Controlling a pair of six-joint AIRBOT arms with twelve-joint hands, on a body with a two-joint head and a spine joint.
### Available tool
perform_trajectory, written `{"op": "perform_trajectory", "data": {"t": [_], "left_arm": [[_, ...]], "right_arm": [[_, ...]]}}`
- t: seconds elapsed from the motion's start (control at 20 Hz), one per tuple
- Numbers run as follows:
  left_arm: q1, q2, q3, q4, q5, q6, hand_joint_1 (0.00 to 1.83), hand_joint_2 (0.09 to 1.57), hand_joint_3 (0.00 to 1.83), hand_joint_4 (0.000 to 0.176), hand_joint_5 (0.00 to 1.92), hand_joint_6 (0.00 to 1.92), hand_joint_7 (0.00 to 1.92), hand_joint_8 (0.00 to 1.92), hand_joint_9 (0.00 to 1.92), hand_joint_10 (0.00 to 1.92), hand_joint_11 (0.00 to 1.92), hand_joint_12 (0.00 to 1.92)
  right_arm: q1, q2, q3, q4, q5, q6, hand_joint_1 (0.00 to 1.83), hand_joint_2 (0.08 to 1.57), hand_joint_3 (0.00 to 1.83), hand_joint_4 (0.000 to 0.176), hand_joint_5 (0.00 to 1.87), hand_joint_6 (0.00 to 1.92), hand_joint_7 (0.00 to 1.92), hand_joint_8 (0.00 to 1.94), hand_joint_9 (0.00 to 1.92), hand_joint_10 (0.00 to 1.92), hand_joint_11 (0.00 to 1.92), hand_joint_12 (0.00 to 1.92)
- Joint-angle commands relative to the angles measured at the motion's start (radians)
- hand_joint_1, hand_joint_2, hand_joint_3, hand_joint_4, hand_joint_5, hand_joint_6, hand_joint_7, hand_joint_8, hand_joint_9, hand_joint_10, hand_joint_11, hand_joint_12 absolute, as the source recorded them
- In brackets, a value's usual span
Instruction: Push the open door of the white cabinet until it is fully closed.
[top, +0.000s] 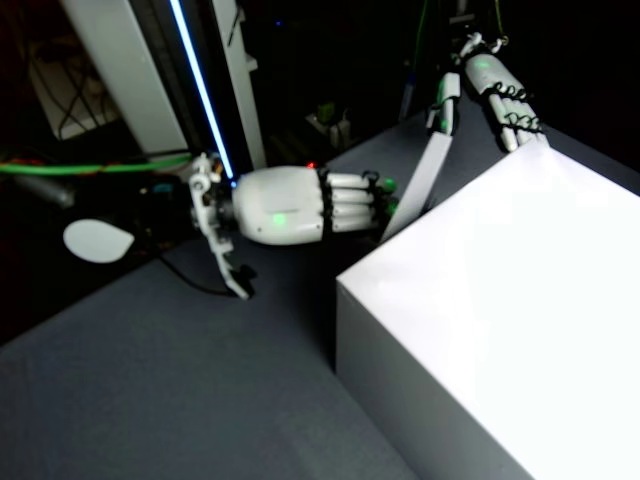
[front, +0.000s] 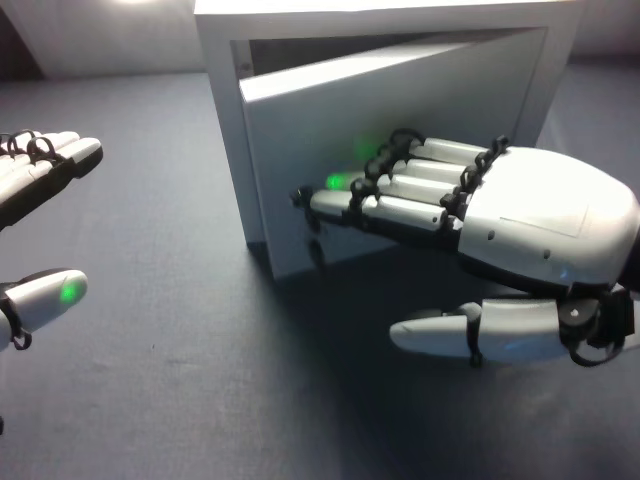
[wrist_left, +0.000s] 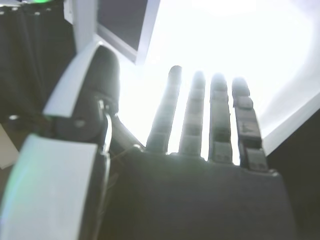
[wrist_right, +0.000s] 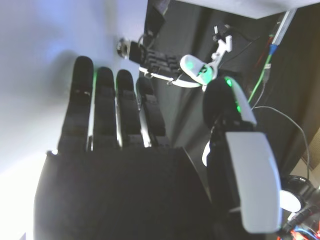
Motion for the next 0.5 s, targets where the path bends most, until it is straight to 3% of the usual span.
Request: {"op": "perform_trajectory", "data": {"t": [0.0, 0.1, 0.25, 0.35, 0.45], "left_arm": [[-0.006, 0.009, -0.005, -0.021, -0.133, -0.002, 0.3, 1.4, 0.0, 0.0, 0.02, 0.0, 0.0, 0.0, 0.0, 0.0, 0.0, 0.0], [-0.006, 0.009, -0.005, -0.021, -0.134, -0.001, 0.29, 1.4, 0.0, 0.0, 0.02, 0.0, 0.0, 0.0, 0.0, 0.0, 0.0, 0.0], [-0.006, 0.009, -0.006, -0.021, -0.134, -0.001, 0.32, 1.39, 0.0, 0.0, 0.04, 0.01, 0.0, 0.0, 0.0, 0.0, 0.0, 0.0], [-0.006, 0.009, -0.006, -0.021, -0.134, -0.001, 0.32, 1.4, 0.0, 0.0, 0.04, 0.0, 0.0, 0.0, 0.0, 0.0, 0.0, 0.0], [-0.006, 0.009, -0.006, -0.021, -0.135, -0.001, 0.32, 1.39, 0.0, 0.0, 0.04, 0.0, 0.0, 0.0, 0.0, 0.0, 0.0, 0.0]], "right_arm": [[0.015, -0.001, 0.001, 0.03, 0.113, -0.009, 0.11, 1.31, 0.0, 0.0, 0.0, 0.0, 0.0, 0.0, 0.04, 0.0, 0.0, 0.3], [0.019, -0.004, 0.003, 0.054, 0.109, -0.034, 0.15, 1.3, 0.0, 0.0, 0.0, 0.0, 0.0, 0.0, 0.07, 0.01, 0.0, 0.4], [0.022, -0.006, 0.008, 0.081, 0.104, -0.053, 0.18, 1.27, 0.0, 0.0, 0.0, 0.0, 0.0, 0.0, 0.06, 0.0, 0.0, 0.39], [0.027, -0.008, 0.007, 0.081, 0.103, -0.058, 0.06, 1.29, 0.0, 0.0, 0.0, 0.0, 0.0, 0.0, 0.0, 0.0, 0.0, 0.05], [0.034, -0.013, 0.008, 0.086, 0.094, -0.072, 0.04, 1.28, 0.0, 0.0, 0.0, 0.0, 0.0, 0.0, 0.0, 0.0, 0.0, 0.0]]}}
